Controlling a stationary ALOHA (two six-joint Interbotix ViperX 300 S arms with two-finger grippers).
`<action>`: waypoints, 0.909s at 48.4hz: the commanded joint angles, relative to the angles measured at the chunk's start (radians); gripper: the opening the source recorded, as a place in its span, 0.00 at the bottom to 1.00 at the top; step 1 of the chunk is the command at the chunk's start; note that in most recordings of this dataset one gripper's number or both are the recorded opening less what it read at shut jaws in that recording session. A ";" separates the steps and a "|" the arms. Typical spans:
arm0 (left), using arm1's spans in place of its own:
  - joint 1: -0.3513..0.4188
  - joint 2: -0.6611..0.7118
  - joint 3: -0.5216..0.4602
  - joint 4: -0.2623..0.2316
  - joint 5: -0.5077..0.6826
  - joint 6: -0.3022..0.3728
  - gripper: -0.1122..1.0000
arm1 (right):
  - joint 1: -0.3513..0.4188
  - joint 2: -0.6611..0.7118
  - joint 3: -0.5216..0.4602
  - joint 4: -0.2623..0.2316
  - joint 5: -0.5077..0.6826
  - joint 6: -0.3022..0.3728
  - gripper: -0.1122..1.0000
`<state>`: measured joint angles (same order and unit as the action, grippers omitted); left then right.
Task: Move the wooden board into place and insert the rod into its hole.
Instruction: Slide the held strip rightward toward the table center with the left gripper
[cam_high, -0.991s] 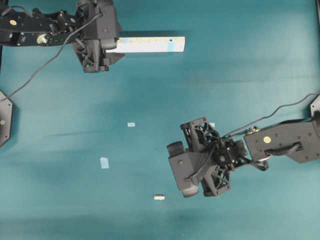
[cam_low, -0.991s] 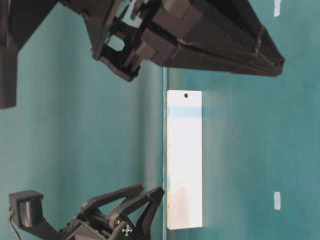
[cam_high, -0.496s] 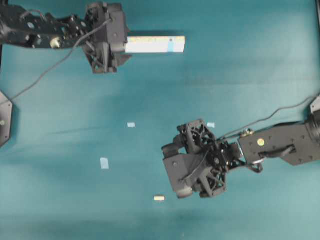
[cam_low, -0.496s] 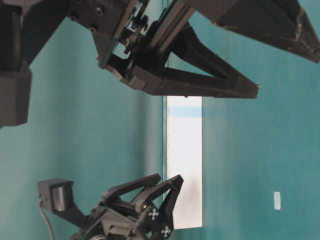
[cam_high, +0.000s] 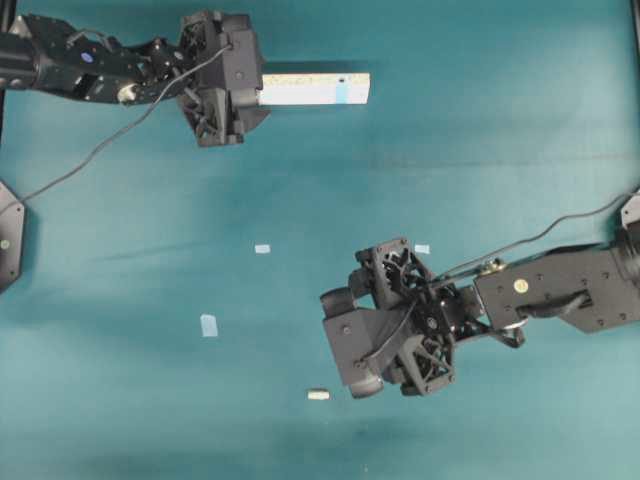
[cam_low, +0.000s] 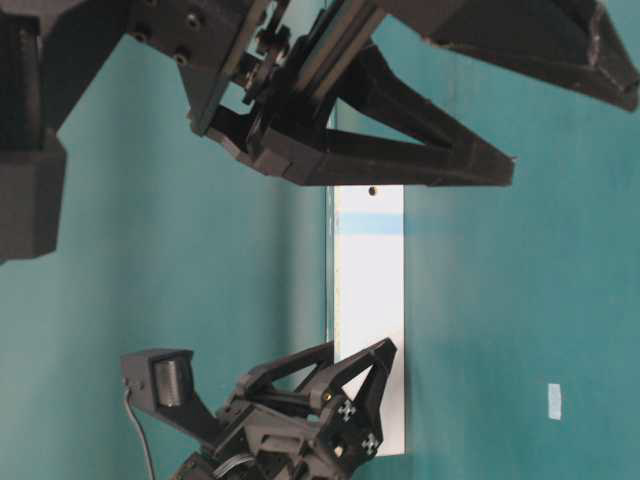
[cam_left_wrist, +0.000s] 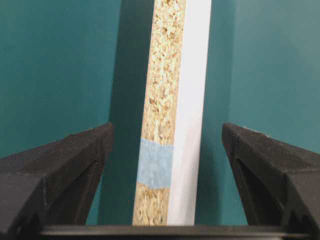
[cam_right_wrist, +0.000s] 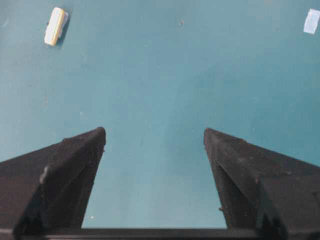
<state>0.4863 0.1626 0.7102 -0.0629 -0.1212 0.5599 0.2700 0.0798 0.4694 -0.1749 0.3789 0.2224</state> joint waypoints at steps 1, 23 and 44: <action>0.005 -0.005 -0.014 0.000 -0.025 -0.006 0.90 | 0.005 -0.015 -0.020 0.002 0.000 0.000 0.88; 0.009 0.011 0.023 0.000 -0.032 -0.034 0.37 | 0.005 -0.015 -0.029 0.000 0.028 0.000 0.87; 0.006 0.008 0.003 0.000 -0.083 -0.052 0.29 | 0.005 -0.017 -0.031 -0.002 0.031 0.002 0.87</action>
<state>0.4909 0.2010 0.7363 -0.0644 -0.1948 0.5277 0.2715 0.0798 0.4617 -0.1749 0.4096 0.2240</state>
